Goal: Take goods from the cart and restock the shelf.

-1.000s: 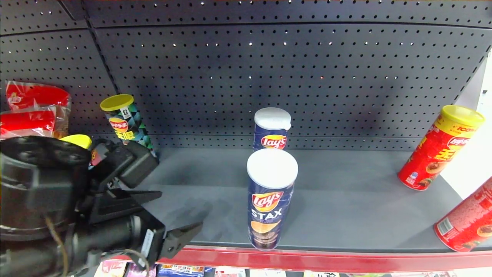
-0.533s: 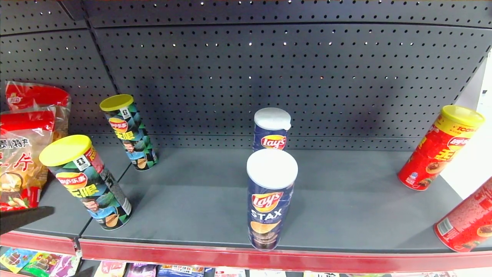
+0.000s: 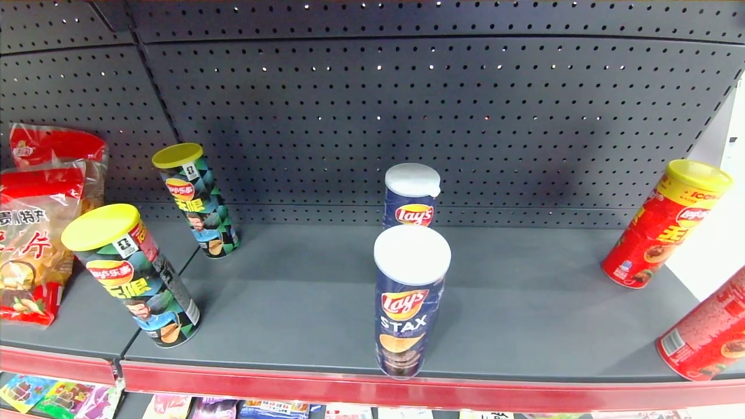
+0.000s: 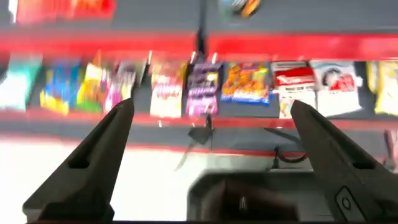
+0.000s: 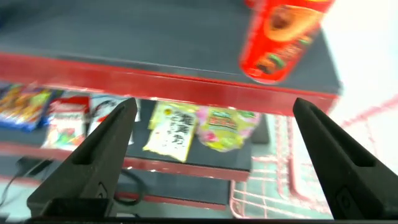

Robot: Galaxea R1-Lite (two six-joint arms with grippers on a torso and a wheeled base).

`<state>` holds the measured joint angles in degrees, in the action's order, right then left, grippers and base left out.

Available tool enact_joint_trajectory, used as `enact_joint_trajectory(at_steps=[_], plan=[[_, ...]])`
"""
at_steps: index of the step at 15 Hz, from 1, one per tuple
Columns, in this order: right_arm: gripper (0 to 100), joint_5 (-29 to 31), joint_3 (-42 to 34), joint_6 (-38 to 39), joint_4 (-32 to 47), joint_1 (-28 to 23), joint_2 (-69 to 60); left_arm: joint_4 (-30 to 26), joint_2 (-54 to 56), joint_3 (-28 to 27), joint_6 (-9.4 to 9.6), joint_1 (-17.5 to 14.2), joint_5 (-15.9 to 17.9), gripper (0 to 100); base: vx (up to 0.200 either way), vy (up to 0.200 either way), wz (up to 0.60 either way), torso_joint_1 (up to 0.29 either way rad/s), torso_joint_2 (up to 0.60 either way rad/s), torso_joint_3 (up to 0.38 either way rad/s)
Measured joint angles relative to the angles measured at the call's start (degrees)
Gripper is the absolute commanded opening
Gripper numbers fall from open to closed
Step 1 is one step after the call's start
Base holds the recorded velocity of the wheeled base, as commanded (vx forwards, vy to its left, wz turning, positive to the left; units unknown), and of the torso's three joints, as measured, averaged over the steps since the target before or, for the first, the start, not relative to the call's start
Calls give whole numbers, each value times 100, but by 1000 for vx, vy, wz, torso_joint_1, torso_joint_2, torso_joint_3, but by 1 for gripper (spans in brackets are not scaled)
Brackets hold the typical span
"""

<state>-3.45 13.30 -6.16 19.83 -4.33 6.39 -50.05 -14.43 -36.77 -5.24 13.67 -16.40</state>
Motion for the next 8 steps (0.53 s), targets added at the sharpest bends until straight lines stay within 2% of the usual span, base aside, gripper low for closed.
enact_joint_trajectory(at_steps=[1, 2, 4, 5, 7, 8], plan=[[100, -5, -79, 6, -29, -105, -20, 154, 269, 290, -189, -116, -5, 100, 0, 0, 0, 0, 0, 0], [100, -65, -206, 11, -145, -167, -35, 816, 479, 647, -329, -188, 48, 100, 0, 0, 0, 0, 0, 0], [100, -558, -453, 15, -675, -197, -50, 2466, 708, 1491, -417, -254, 301, 100, 0, 0, 0, 0, 0, 0], [100, -825, -619, 13, -1139, -187, -33, 3143, 779, 2032, -364, -265, 375, 100, 0, 0, 0, 0, 0, 0], [100, -948, -868, 20, -1563, -157, 111, 4415, 853, 2889, -91, -280, 461, 100, 0, 0, 0, 0, 0, 0], [100, -957, -928, 20, -1634, -157, 199, 4541, 868, 3115, 18, -290, 402, 100, 0, 0, 0, 0, 0, 0]])
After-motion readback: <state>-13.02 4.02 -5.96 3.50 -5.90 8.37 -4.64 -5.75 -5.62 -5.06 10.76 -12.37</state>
